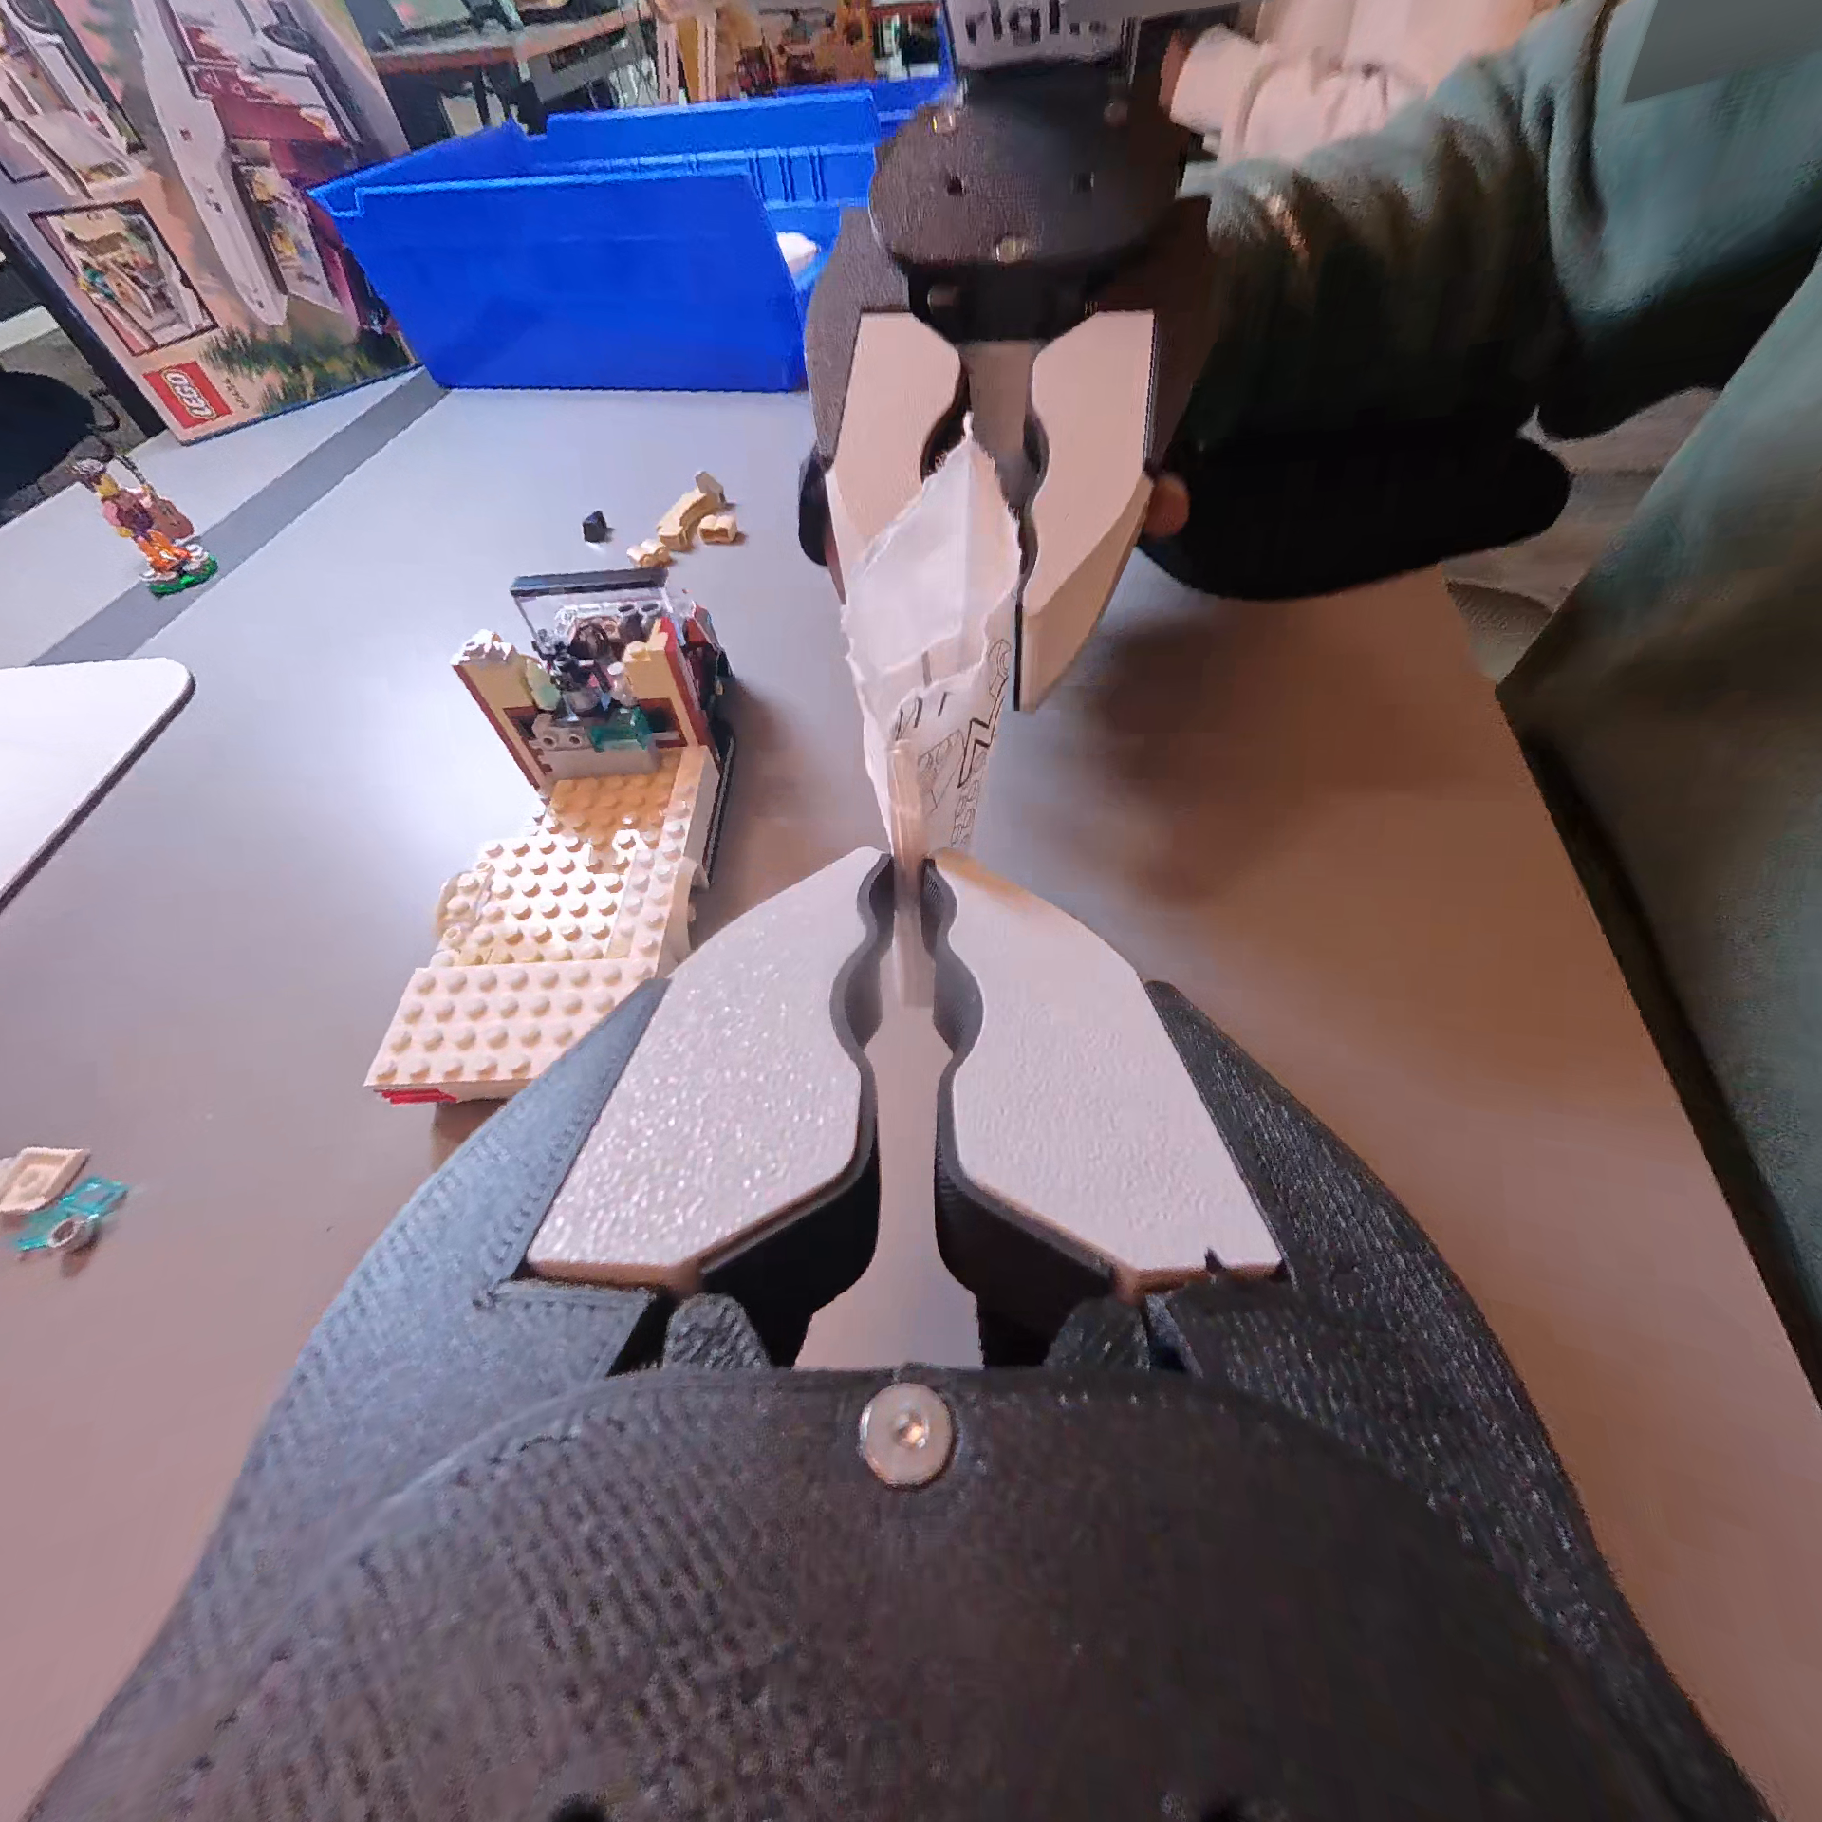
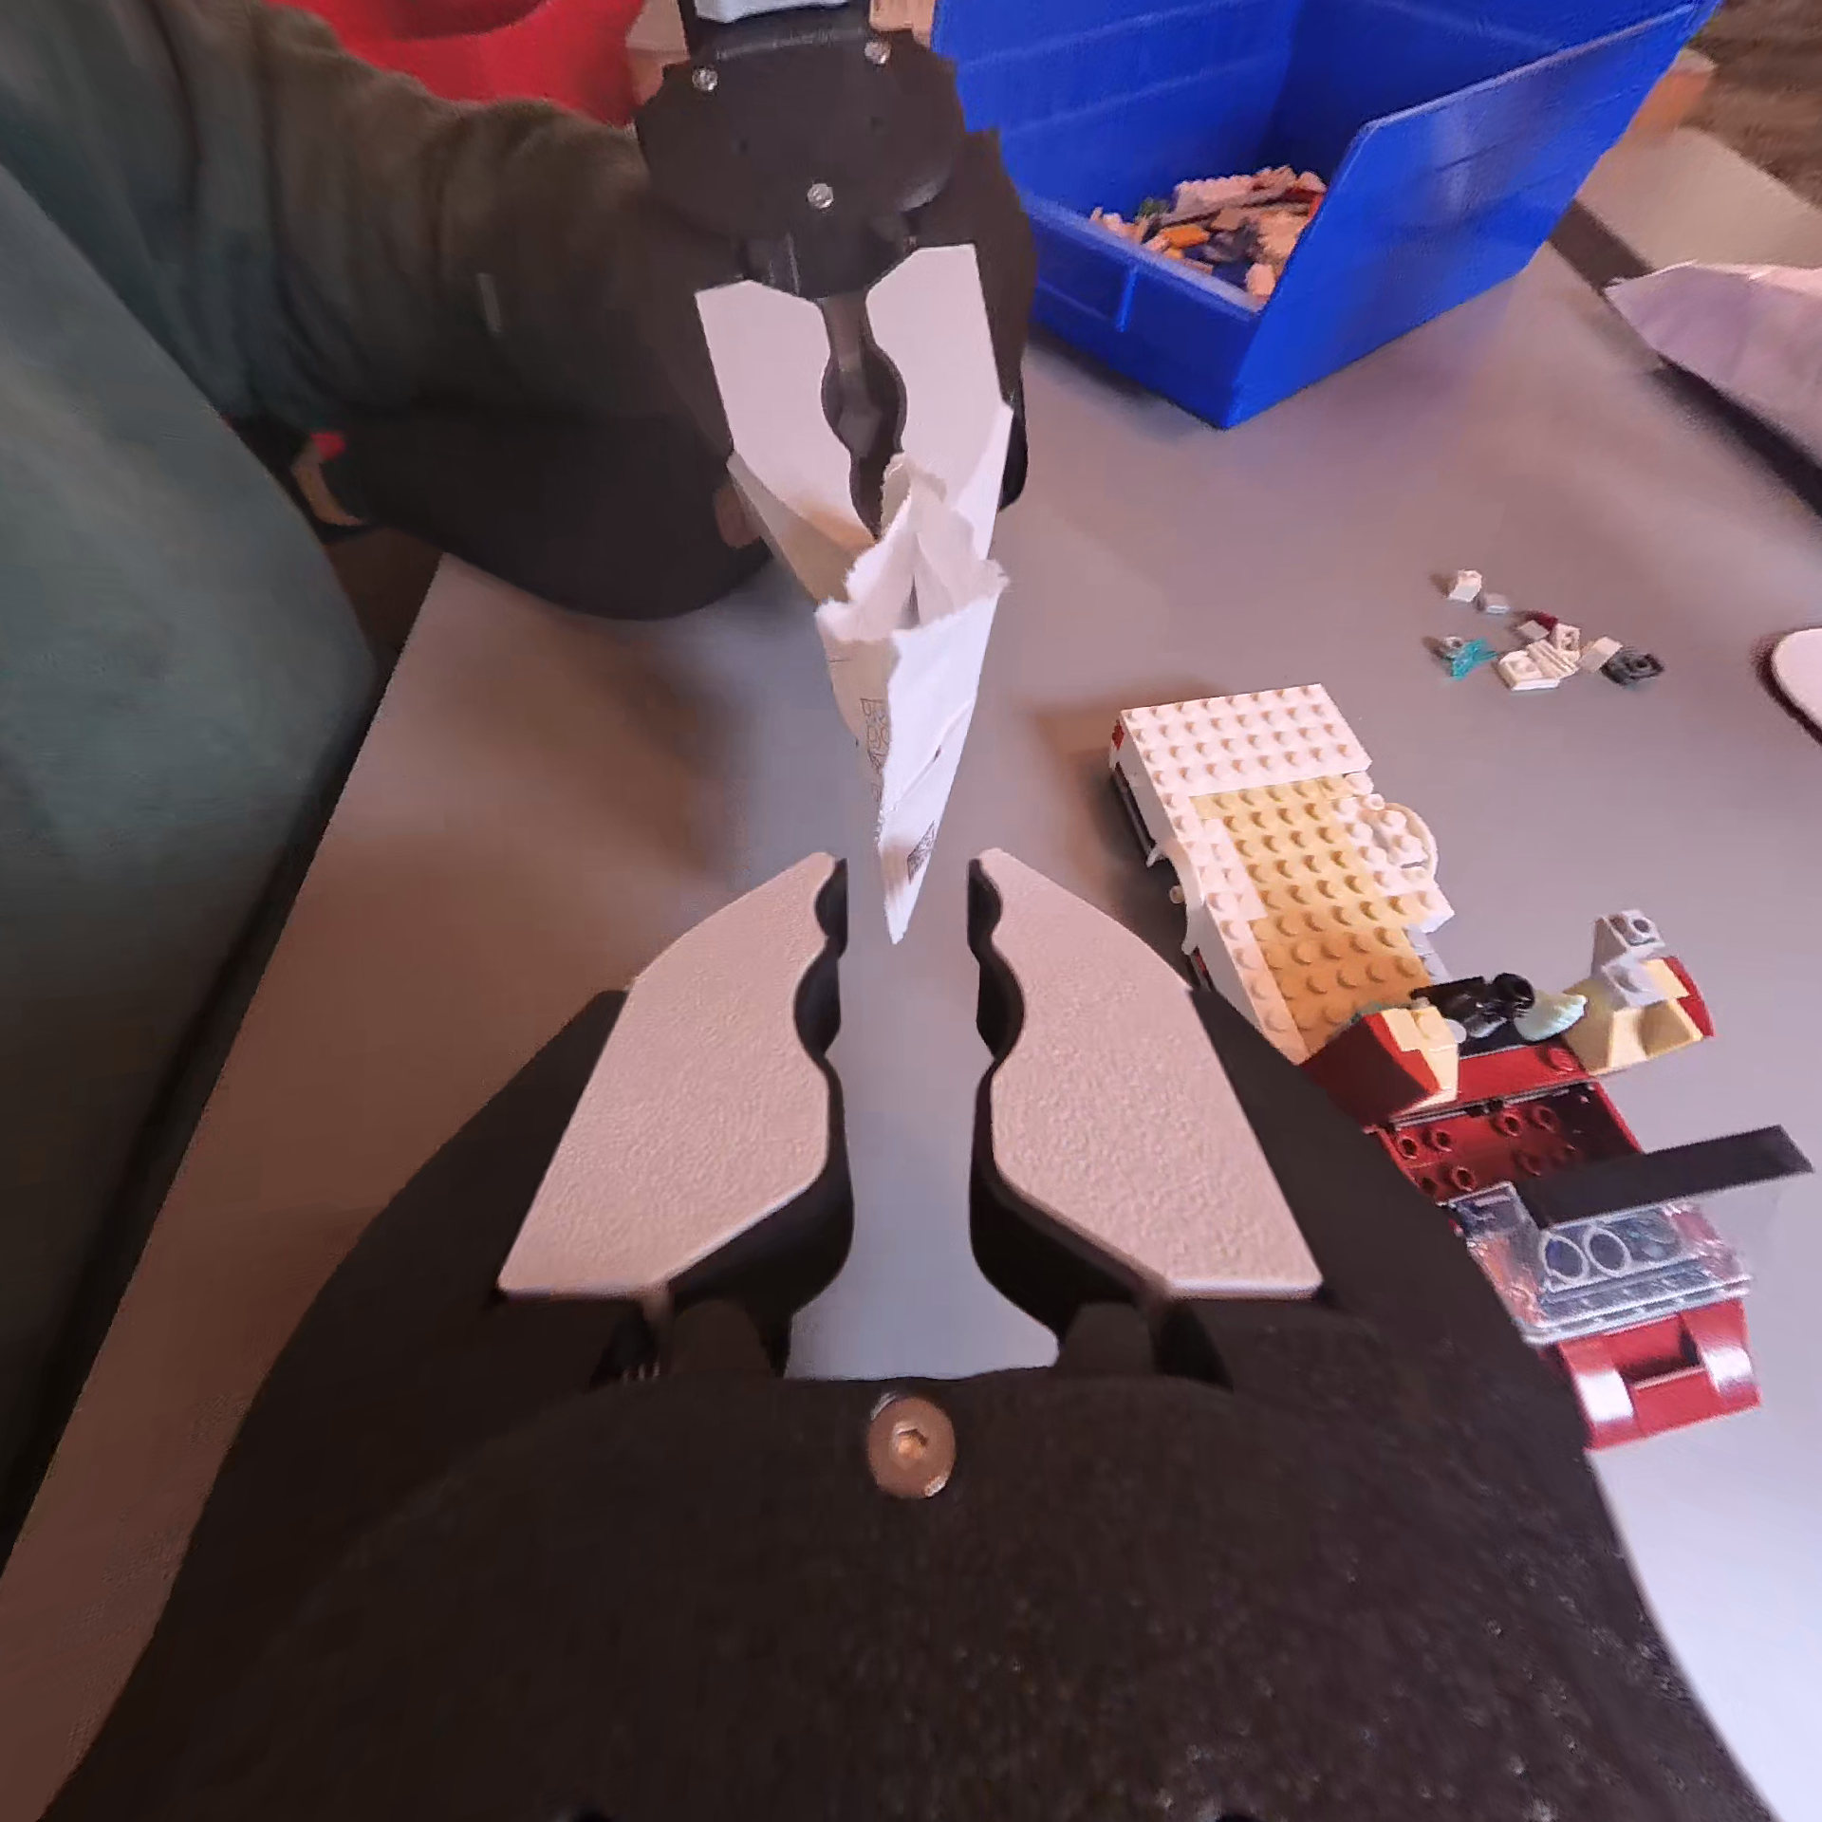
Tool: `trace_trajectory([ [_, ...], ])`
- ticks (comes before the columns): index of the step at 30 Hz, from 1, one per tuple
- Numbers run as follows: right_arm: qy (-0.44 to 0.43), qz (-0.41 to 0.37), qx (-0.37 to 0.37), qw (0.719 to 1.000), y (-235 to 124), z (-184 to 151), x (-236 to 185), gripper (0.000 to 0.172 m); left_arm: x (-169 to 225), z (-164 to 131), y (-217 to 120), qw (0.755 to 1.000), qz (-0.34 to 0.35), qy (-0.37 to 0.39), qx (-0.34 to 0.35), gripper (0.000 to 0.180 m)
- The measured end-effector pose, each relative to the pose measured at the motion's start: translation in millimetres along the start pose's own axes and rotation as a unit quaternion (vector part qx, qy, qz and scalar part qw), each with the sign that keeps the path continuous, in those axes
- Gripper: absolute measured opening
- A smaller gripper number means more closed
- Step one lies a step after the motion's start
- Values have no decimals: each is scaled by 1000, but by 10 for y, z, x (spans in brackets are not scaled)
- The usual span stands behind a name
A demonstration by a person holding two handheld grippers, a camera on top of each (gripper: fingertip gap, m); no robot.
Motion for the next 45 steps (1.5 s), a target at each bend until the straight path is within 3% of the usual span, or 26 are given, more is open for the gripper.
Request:
trace_trajectory([
  [3, 10, -12, 18, 1000, 3, 11, 37, 2, -21, 24, 19, 1000, -3, -16, 20, 5],
  [6, 17, -8, 16, 1000, -14, -9, 66, 1, -65, 18, 11, 999, -1, -25, 24, 8],
  [8, 28, -4, 10, 1000, -43, -23, 100, 1, -235, 54, -128, 998, 45, -29, 30, 20],
  [10, 34, -3, -1, 999, -72, -49, 148, 1, -562, 92, -375, 988, 139, -55, 24, 21],
  [12, 43, -6, -11, 999, -78, -87, 199, 1, -915, 19, -573, 966, 233, -91, -63, 25],
  [15, 53, 2, -26, 998, -60, -151, 223, 1, -1309, -211, -600, 929, 287, -139, -188, 30],
  [19, 57, 5, -46, 997, -65, -238, 188, 1, -1611, -524, -483, 898, 313, -177, -254, 32],
  [23, 64, 20, -41, 997, -110, -236, 164, 1, -1789, -628, -546, 882, 347, -205, -243, 32],
  [29, 71, 32, -40, 996, -112, -244, 154, 1, -1860, -656, -530, 891, 322, -240, -211, 21],
  [30, 72, 31, -41, 996, -110, -249, 159, 1, -1855, -658, -520, 894, 316, -234, -215, 9],
  [34, 70, 26, -44, 996, -109, -262, 168, 1, -1818, -648, -503, 898, 317, -202, -230, 8],
  [38, 64, 24, -44, 997, -108, -266, 161, 1, -1649, -453, -499, 920, 297, -153, -204, 8],
  [42, 71, 10, -52, 996, -84, -294, 194, 1, -1043, 233, -279, 986, 122, -94, -59, 8],
  [45, 74, 11, -46, 996, -51, -295, 190, 1, -535, 631, 6, 999, 26, -8, -42, 8],
])
Point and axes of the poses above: each gripper's, where its closed fingertips meet, y out along the fingers, z out of its top, x = y × z across the jaws, the point moved 7 cm from there along -y, back along the fingers, and after that the axes turned 10 degrees about -z, right-handed, at the moved point
